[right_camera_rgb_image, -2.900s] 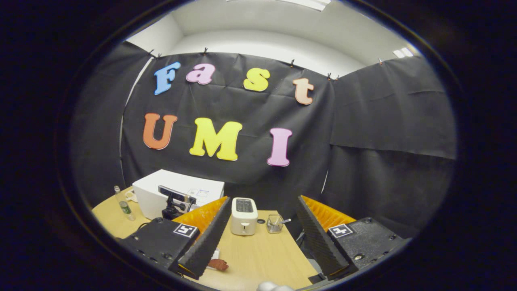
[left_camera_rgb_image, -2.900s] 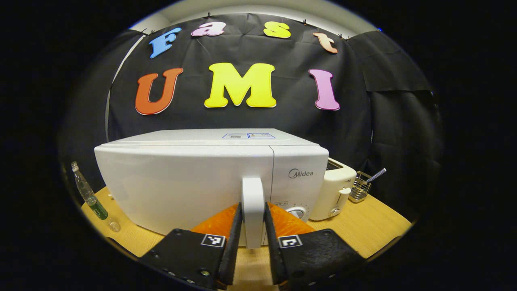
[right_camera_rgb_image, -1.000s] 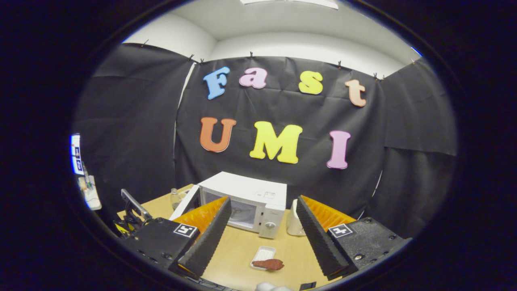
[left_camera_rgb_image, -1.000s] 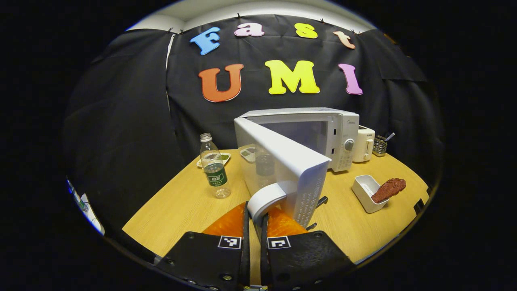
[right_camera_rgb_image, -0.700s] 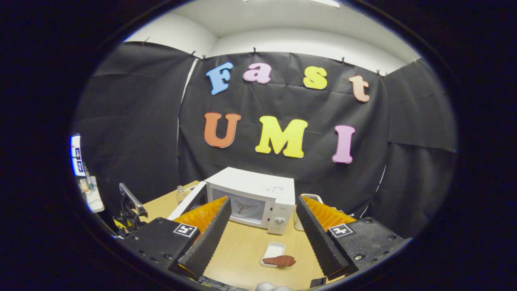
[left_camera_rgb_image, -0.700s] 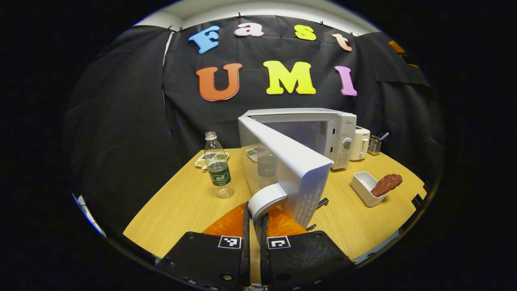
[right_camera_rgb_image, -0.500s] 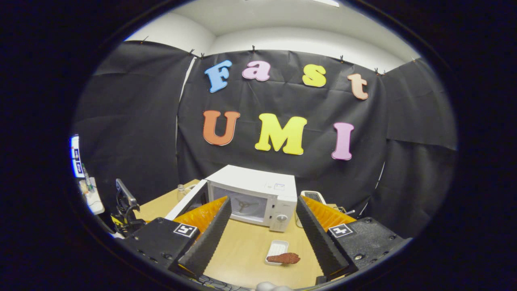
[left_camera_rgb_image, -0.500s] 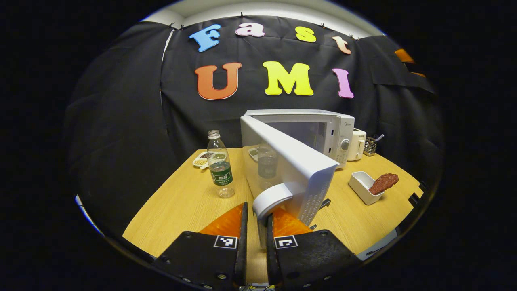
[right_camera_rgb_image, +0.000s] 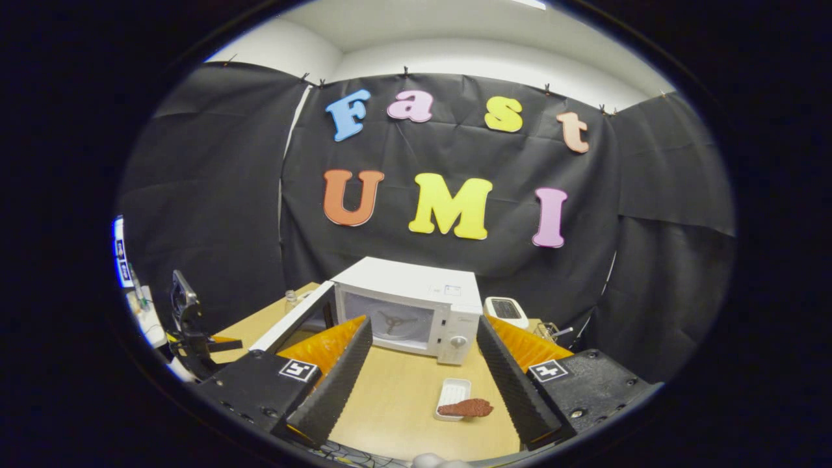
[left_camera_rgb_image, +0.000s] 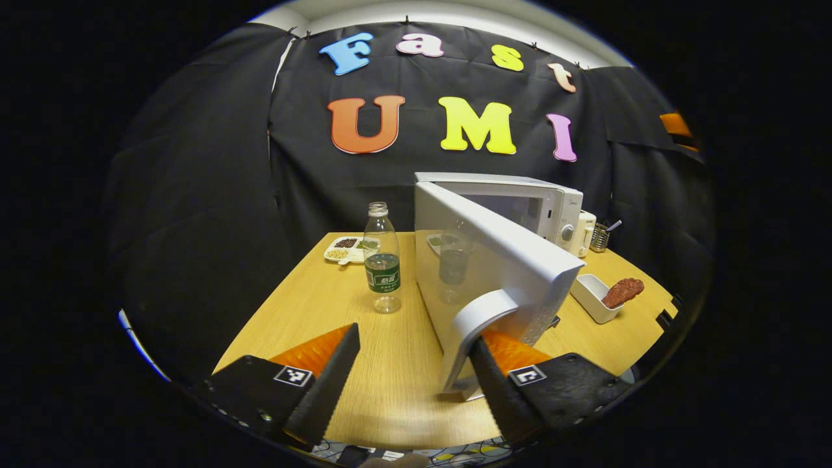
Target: Open the microwave oven with the left hand, put the food in, and close the microwave oven.
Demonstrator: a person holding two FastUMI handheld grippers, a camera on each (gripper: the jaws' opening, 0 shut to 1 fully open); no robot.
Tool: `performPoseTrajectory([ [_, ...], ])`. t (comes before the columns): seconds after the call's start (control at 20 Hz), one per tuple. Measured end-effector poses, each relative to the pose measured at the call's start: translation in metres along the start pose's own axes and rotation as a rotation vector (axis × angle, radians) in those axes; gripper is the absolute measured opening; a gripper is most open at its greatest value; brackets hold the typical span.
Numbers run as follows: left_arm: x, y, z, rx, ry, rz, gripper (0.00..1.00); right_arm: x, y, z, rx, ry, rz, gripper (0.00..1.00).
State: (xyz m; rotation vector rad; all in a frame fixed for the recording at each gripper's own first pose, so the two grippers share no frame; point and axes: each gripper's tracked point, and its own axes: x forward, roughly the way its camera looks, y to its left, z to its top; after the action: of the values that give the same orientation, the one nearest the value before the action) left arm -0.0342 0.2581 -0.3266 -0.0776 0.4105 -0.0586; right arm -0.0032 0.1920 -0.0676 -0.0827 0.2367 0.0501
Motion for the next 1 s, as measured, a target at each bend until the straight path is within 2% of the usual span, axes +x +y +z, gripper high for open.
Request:
performPoseTrajectory([
  [0.05,-0.002,0.005,0.001,0.011,-0.005,0.011,0.97,0.002,-0.003,-0.006,0.001,0.009,-0.007,1.00],
  [0.1,-0.003,0.008,0.000,0.013,-0.003,0.011,0.89,0.003,-0.006,-0.012,0.003,0.020,-0.014,0.96],
  [0.15,-0.004,0.011,0.000,0.009,-0.001,0.010,0.98,0.006,-0.009,-0.019,0.009,0.033,-0.018,1.00],
  [0.3,-0.015,0.013,0.001,0.042,-0.015,0.013,0.98,0.015,-0.018,-0.037,0.026,0.061,-0.015,1.00],
  [0.4,-0.024,0.022,0.003,0.080,-0.024,0.046,0.97,0.026,-0.029,-0.052,0.033,0.081,-0.009,1.00],
  [0.5,-0.035,0.028,0.008,0.074,-0.022,0.088,0.97,0.039,-0.044,-0.075,0.040,0.114,0.007,1.00],
  [0.7,-0.061,0.022,0.028,0.053,-0.041,0.168,0.98,0.066,-0.083,-0.146,0.079,0.241,0.054,1.00],
  [0.75,-0.067,0.018,0.032,0.051,-0.044,0.184,0.98,0.073,-0.094,-0.172,0.091,0.287,0.064,0.96],
  [0.8,-0.072,0.011,0.036,0.044,-0.046,0.196,0.98,0.078,-0.106,-0.196,0.102,0.340,0.065,1.00],
  [0.85,-0.079,0.003,0.040,0.040,-0.046,0.210,0.97,0.084,-0.118,-0.220,0.120,0.388,0.067,0.96],
  [0.9,-0.085,-0.008,0.045,0.040,-0.051,0.216,0.97,0.090,-0.125,-0.241,0.147,0.429,0.090,1.00],
  [0.95,-0.088,-0.021,0.052,0.043,-0.060,0.219,0.97,0.096,-0.128,-0.261,0.177,0.482,0.112,1.00],
  [1.0,-0.090,-0.035,0.058,0.047,-0.065,0.218,0.97,0.103,-0.128,-0.278,0.224,0.526,0.149,0.88],
])
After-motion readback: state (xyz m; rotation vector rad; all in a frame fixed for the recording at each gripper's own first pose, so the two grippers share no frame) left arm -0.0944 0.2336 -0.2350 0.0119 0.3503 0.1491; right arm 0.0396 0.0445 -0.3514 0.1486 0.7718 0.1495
